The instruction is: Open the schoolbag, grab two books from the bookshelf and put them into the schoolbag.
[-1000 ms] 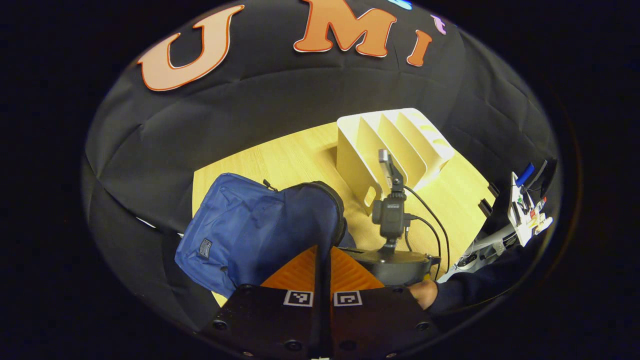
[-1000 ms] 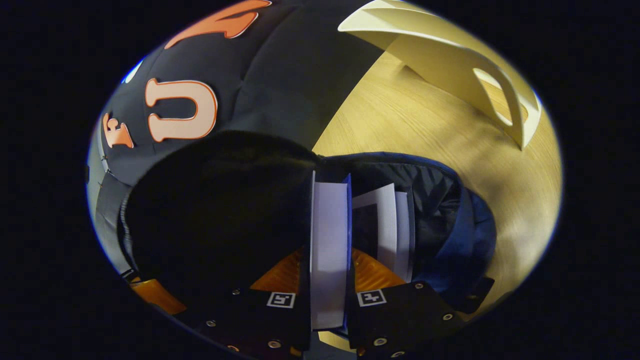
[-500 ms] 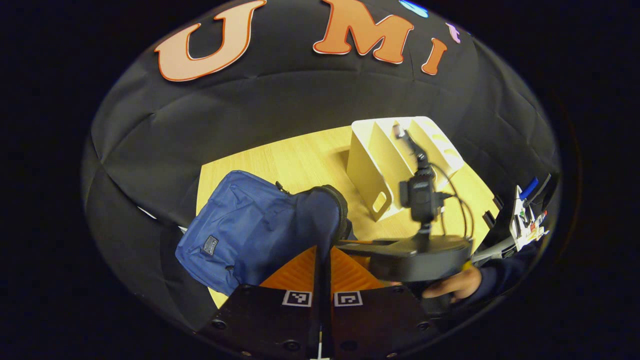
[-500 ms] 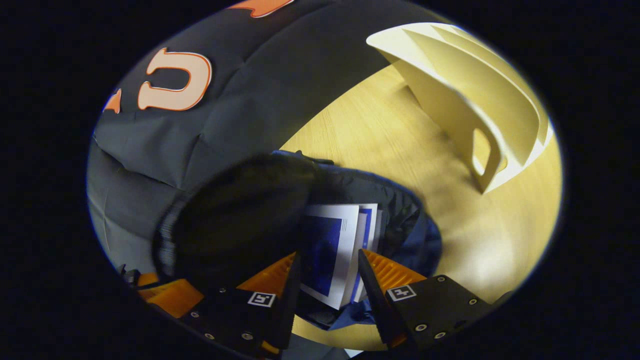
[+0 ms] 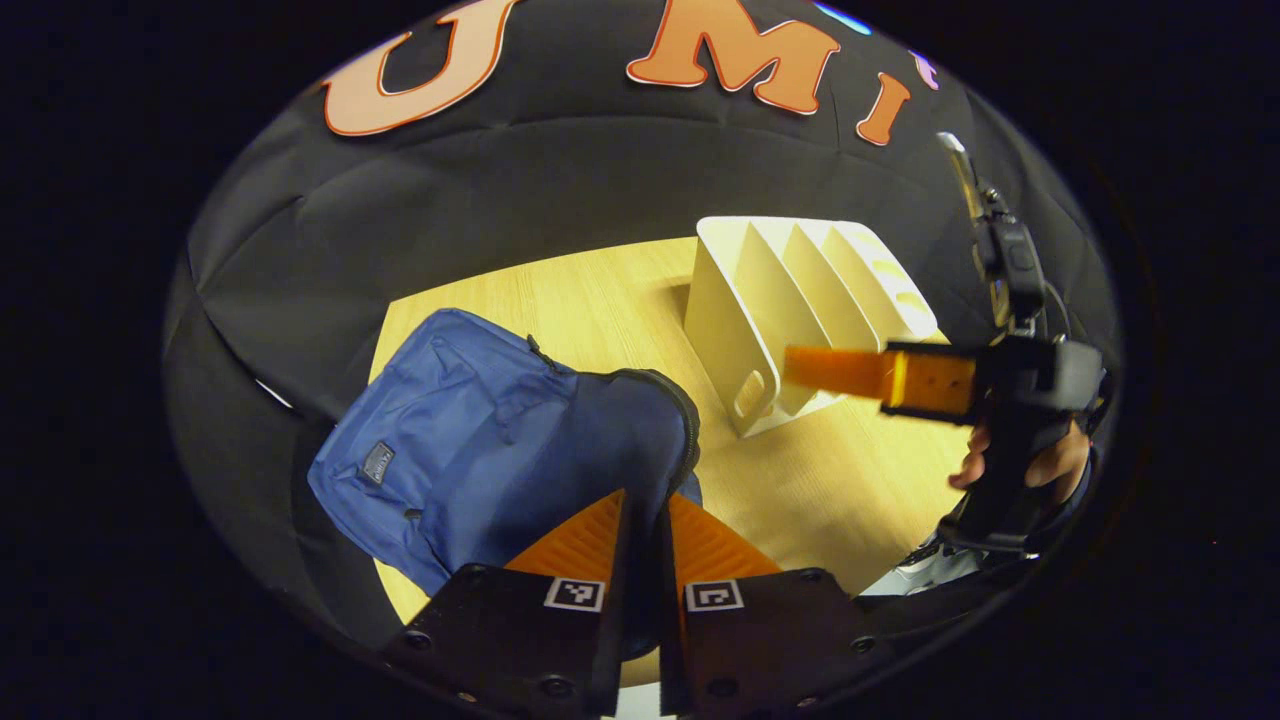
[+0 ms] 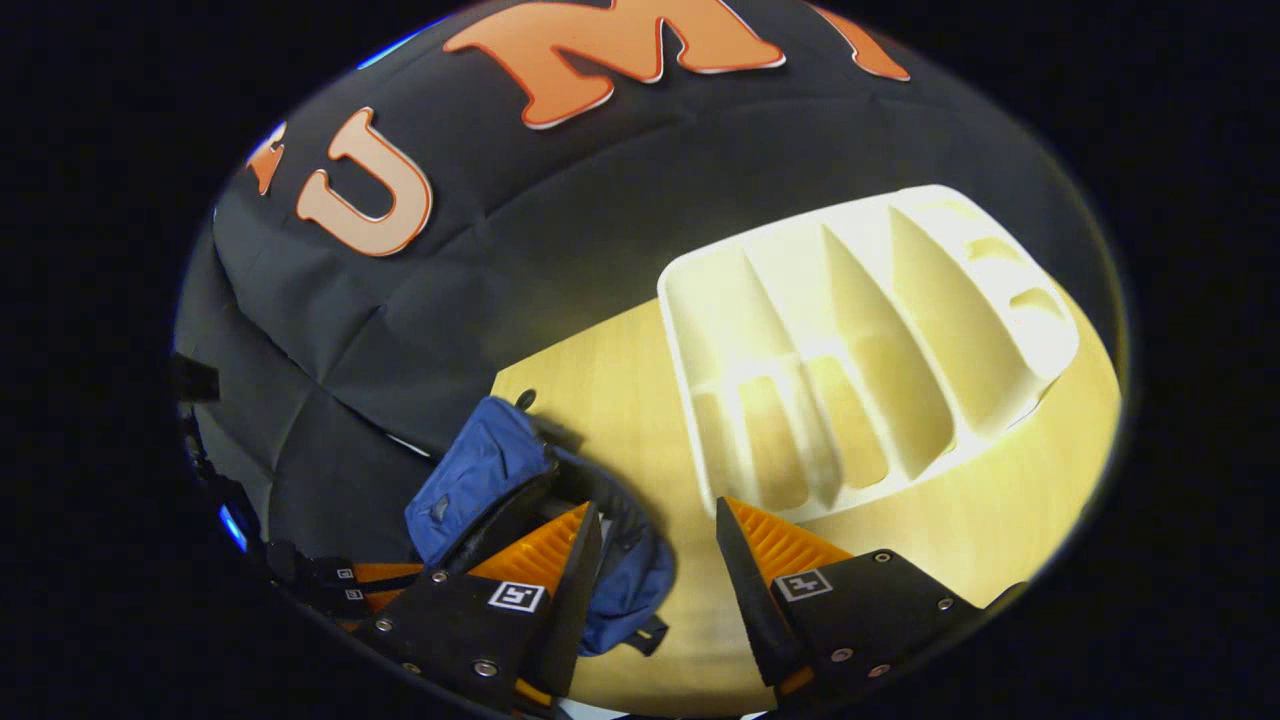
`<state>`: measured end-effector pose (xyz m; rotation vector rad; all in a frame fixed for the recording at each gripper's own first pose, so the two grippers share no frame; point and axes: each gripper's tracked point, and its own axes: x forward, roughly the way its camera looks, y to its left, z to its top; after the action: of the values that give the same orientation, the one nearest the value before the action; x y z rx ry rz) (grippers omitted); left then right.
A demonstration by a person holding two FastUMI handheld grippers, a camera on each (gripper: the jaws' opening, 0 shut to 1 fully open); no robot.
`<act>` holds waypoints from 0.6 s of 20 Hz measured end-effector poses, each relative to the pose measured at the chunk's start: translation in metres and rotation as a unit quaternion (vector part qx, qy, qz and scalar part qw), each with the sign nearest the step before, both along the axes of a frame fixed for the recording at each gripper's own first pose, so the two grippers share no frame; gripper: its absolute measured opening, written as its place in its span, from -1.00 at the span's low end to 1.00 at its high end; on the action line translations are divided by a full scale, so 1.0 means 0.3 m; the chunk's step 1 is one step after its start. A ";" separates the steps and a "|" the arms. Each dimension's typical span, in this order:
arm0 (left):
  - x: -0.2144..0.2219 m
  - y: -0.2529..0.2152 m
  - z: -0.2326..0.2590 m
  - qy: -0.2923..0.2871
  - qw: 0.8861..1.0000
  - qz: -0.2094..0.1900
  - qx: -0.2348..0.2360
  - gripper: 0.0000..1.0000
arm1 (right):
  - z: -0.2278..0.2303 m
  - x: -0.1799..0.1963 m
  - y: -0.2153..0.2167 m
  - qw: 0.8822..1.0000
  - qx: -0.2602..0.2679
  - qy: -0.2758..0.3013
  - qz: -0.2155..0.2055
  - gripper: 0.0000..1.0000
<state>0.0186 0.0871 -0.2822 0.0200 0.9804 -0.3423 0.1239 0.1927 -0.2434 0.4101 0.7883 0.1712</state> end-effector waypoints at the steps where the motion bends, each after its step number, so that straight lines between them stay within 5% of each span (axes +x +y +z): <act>1: -0.004 -0.016 -0.024 0.003 1.000 0.001 -0.002 -0.65 | 0.022 0.004 -0.037 1.000 0.001 -0.006 0.000 0.37; 3: -0.020 -0.052 -0.046 0.011 1.000 0.004 -0.006 -0.55 | 0.067 0.004 -0.094 1.000 -0.002 -0.014 0.001 0.37; 6: -0.037 -0.087 -0.044 0.005 1.000 0.015 -0.019 0.01 | 0.131 0.021 -0.213 0.998 -0.037 -0.051 -0.006 0.41; 12: 0.040 -0.141 0.198 -0.114 0.992 0.055 -0.017 0.63 | 0.276 0.028 -0.362 0.986 -0.106 -0.129 -0.022 0.61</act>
<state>0.0306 0.0449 -0.2229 -0.0247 0.7467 -0.2492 0.1323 0.0842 -0.1607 0.1970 0.5361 0.0955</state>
